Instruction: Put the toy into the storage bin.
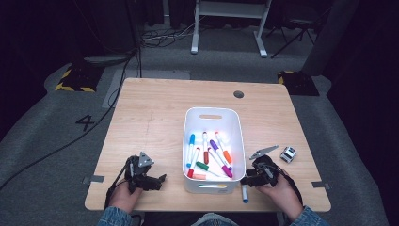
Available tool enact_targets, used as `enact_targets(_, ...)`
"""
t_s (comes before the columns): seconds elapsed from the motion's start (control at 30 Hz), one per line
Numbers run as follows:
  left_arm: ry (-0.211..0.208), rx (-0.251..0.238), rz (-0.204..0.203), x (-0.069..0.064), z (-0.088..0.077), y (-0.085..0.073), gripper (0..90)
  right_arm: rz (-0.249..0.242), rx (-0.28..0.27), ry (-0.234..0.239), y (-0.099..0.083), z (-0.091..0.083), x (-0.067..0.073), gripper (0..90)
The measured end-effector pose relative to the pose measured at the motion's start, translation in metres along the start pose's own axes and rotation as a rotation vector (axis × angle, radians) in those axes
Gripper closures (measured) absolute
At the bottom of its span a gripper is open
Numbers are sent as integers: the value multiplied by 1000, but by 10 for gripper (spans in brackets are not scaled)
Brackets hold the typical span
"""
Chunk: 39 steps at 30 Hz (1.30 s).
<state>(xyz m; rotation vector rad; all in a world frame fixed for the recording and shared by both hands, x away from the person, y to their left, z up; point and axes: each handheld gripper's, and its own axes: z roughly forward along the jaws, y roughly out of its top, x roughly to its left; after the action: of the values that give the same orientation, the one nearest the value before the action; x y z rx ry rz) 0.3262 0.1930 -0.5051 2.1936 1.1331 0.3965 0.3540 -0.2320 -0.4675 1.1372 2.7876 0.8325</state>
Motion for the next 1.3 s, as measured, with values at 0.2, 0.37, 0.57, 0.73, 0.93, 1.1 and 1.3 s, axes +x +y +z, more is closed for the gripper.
enact_targets(0.2, 1, 0, 1, 0, 0, 0, 0, -2, 20, -18, -3, 3, -2, 559)
enact_targets(0.37, -1, 0, 0, 0, 0, 0, 0, -6, 37, -54, -6, -1, -5, 678)
enact_targets(0.57, -1, 0, -2, 0, 0, 0, 0, 4, 45, -68, -9, -4, -10, 767)
enact_targets(0.73, 0, 0, 0, 0, 0, 0, 0, 12, 47, -65, -9, -4, -10, 769)
enact_targets(0.93, -2, 0, -1, 0, 0, 0, 0, 12, 37, -68, -10, -6, -11, 769)
enact_targets(1.1, 1, 0, 1, 0, 0, 0, 0, 17, -2, -69, -9, -19, -12, 769)
enact_targets(1.3, 1, 0, 0, 0, 0, 0, 0, 30, -46, -58, -9, -31, -15, 769)
